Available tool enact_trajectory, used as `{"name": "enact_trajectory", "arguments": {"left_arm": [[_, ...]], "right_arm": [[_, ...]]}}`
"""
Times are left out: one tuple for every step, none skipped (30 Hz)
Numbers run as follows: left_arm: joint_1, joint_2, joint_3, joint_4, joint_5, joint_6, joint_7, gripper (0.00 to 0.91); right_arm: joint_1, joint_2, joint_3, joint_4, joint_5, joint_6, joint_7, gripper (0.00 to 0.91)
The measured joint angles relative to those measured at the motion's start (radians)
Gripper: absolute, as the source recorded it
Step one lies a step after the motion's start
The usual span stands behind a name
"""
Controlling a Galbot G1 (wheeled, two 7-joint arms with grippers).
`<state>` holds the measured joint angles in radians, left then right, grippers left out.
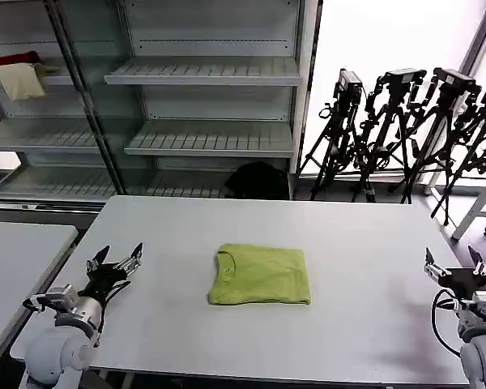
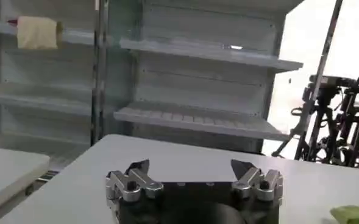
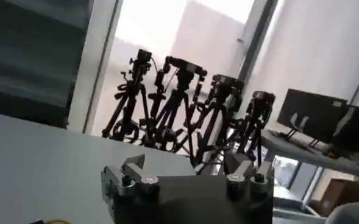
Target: Fold and organize the clothes.
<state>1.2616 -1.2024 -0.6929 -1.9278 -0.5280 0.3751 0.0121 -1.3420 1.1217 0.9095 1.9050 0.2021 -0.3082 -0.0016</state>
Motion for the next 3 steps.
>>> {"name": "enact_trajectory", "arguments": {"left_arm": [[0.0, 0.0, 0.0, 0.0, 0.0, -0.002, 0.0, 0.907], [0.001, -0.001, 0.0, 0.001, 0.0, -0.004, 0.0, 0.907], [0.001, -0.002, 0.0, 0.001, -0.001, -0.006, 0.0, 0.907]], "right_arm": [[0.002, 0.0, -0.001, 0.0, 0.003, -0.002, 0.0, 0.907], [0.004, 0.0, -0.002, -0.001, 0.007, -0.003, -0.001, 0.907], [0.005, 0.0, -0.004, -0.001, 0.011, -0.005, -0.001, 0.907]]}}
